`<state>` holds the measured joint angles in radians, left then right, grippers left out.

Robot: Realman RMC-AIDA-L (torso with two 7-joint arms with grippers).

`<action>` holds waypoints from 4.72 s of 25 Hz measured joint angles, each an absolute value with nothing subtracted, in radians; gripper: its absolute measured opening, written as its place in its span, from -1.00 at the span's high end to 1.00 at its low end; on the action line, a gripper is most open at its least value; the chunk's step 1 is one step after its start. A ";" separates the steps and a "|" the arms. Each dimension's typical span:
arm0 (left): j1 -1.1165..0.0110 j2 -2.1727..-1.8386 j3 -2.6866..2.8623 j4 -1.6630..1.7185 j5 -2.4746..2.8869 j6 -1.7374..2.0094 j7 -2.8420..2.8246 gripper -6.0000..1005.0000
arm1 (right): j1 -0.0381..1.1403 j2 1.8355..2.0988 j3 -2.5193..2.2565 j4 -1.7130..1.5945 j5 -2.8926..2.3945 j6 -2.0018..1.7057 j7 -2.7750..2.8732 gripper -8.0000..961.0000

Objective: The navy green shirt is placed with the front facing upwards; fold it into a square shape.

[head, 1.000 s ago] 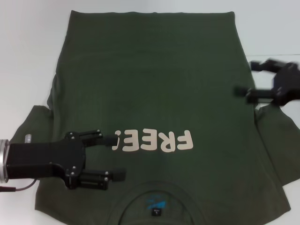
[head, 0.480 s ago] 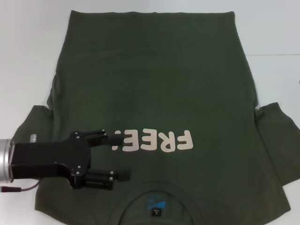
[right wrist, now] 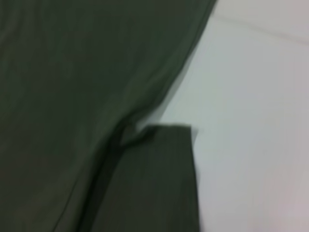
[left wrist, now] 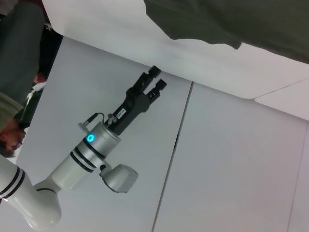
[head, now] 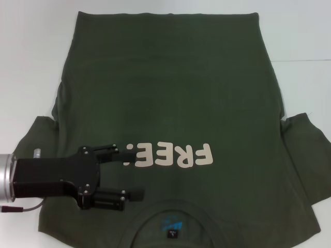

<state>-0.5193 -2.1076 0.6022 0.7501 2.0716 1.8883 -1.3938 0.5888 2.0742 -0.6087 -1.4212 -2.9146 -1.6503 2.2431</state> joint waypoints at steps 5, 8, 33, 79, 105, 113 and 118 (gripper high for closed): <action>-0.521 -2.108 0.603 0.750 2.072 1.888 -1.394 -0.83 | 0.594 2.073 -0.616 -1.355 -2.927 -1.664 2.277 -0.97; -0.521 -2.109 0.603 0.749 2.072 1.889 -1.394 -0.83 | 0.595 2.065 -0.628 -1.300 -2.928 -1.663 2.298 -0.97; -0.518 -2.110 0.606 0.747 2.072 1.896 -1.395 -0.83 | 0.657 1.976 -0.701 -0.950 -2.931 -1.475 2.375 -0.84; -0.526 -2.112 0.606 0.747 2.072 1.888 -1.407 -0.83 | 0.670 1.969 -0.683 -0.847 -2.922 -1.373 2.377 -0.26; -0.528 -2.112 0.606 0.747 2.072 1.889 -1.406 -0.83 | 0.649 1.943 -0.688 -0.912 -2.930 -1.377 2.394 0.90; -0.528 -2.112 0.606 0.747 2.071 1.890 -1.406 -0.83 | 0.642 1.946 -0.687 -0.935 -2.921 -1.358 2.389 0.88; -0.528 -2.112 0.606 0.747 2.069 1.890 -1.407 -0.83 | 0.657 1.958 -0.687 -0.971 -2.918 -1.348 2.391 0.86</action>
